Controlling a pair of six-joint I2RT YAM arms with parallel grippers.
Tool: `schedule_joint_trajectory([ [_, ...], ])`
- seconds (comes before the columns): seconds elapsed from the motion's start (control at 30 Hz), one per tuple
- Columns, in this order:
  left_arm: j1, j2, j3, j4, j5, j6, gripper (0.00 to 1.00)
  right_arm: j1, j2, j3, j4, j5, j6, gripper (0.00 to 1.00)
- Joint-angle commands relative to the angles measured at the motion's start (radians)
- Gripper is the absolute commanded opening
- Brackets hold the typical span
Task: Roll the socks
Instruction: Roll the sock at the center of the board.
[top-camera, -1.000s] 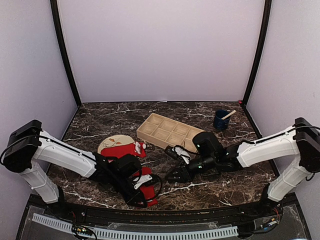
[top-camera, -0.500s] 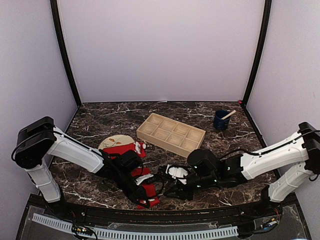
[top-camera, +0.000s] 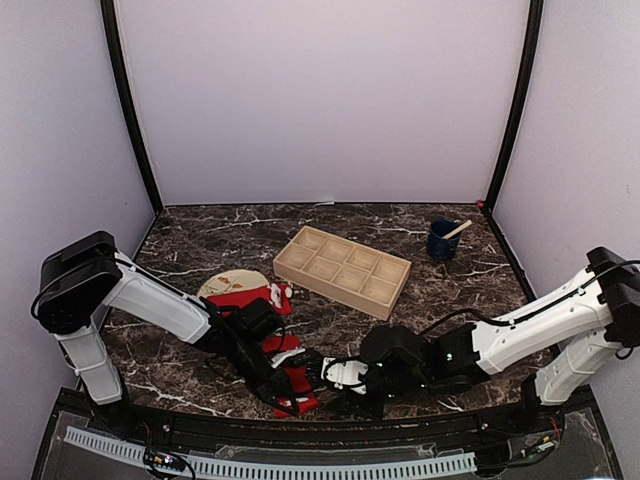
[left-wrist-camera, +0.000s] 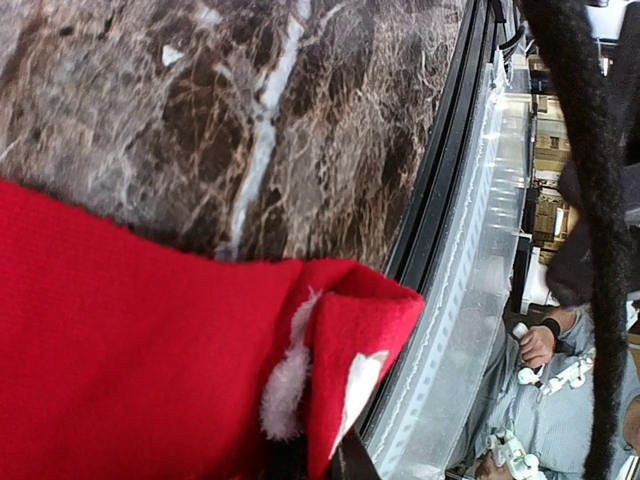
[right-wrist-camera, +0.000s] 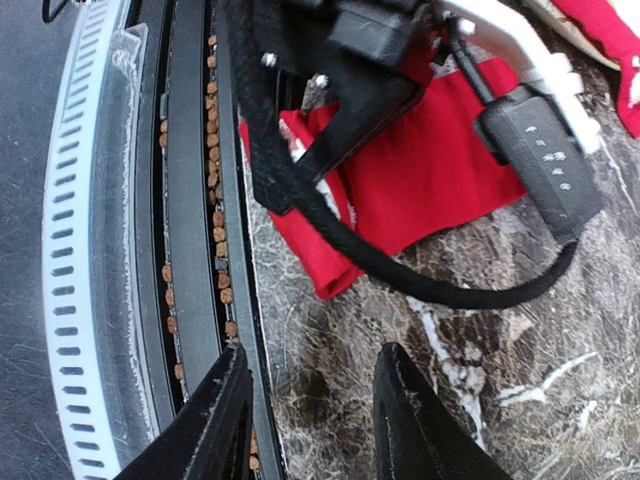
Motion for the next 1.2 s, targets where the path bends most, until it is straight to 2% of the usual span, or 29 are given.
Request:
schedule_joint_trajectory([
  [0.0,0.017,0.012,0.004,-0.024,0.037,0.012,0.07,0.021,0.053,0.058,-0.005,0.030,-0.073,0.38],
  [0.5,0.040,0.048,0.026,-0.046,0.110,0.045,0.09,0.029,0.174,0.129,0.016,-0.022,-0.170,0.38],
  [1.17,0.044,0.070,0.042,-0.064,0.161,0.072,0.09,0.031,0.270,0.183,0.037,0.026,-0.244,0.37],
])
